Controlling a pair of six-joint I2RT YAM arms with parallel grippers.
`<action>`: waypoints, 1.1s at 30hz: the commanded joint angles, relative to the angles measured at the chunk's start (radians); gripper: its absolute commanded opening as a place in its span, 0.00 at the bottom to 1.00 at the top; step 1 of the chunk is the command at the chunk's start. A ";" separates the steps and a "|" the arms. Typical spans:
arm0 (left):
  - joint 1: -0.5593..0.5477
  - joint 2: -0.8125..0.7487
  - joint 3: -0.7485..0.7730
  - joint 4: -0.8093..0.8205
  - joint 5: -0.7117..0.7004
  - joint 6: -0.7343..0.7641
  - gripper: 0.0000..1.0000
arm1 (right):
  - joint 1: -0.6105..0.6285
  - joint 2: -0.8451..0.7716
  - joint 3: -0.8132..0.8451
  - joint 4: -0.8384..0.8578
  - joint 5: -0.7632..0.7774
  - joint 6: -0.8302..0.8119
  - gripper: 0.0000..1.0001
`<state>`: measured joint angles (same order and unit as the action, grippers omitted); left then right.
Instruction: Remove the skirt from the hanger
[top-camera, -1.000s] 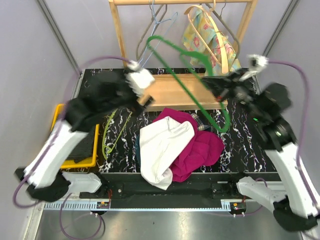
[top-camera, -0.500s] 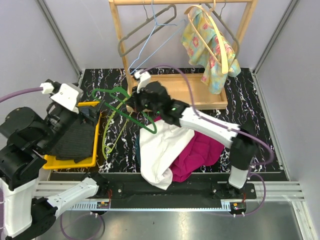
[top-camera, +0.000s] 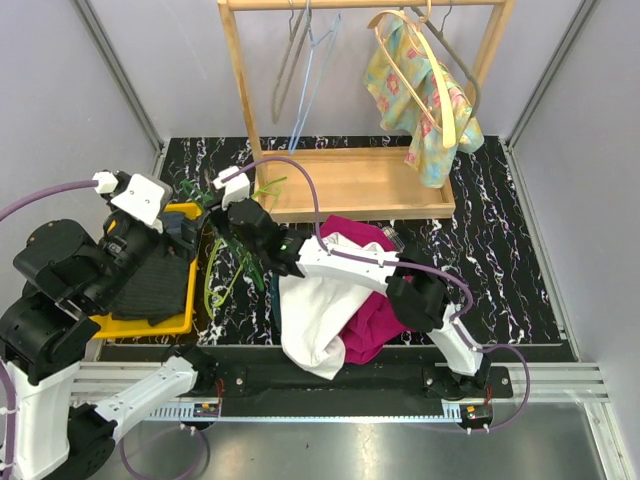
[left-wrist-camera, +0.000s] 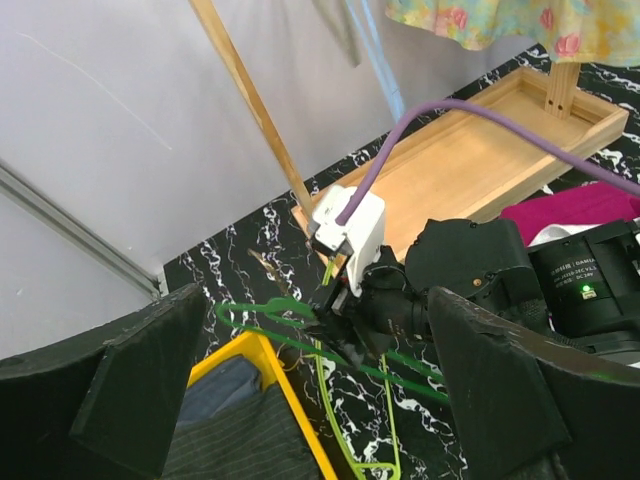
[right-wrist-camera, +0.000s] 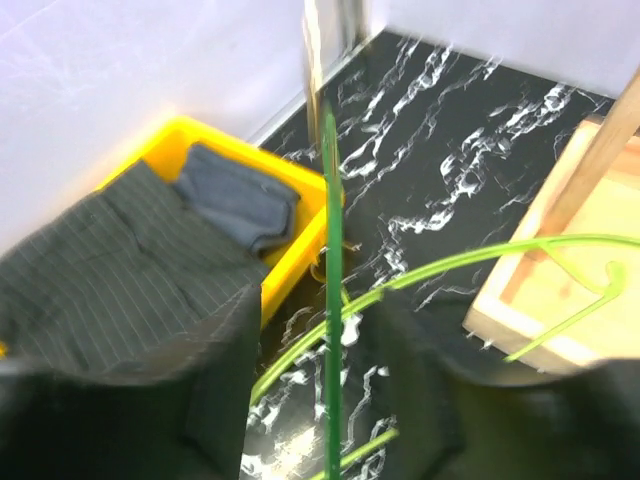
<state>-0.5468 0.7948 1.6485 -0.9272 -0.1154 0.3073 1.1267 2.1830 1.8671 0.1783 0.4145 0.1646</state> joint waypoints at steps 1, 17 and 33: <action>0.013 -0.014 -0.021 0.037 0.040 -0.025 0.99 | 0.021 -0.017 0.049 0.072 0.156 -0.077 0.67; 0.068 0.004 -0.024 0.044 0.144 -0.079 0.99 | -0.121 -0.653 0.145 -0.042 0.239 -0.514 0.81; 0.096 -0.023 -0.052 0.041 0.184 -0.096 0.99 | -0.860 -0.789 0.116 -0.322 -0.036 -0.143 0.77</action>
<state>-0.4564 0.7860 1.6047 -0.9276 0.0338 0.2276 0.4488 1.2201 1.9369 0.1490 0.5709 -0.2073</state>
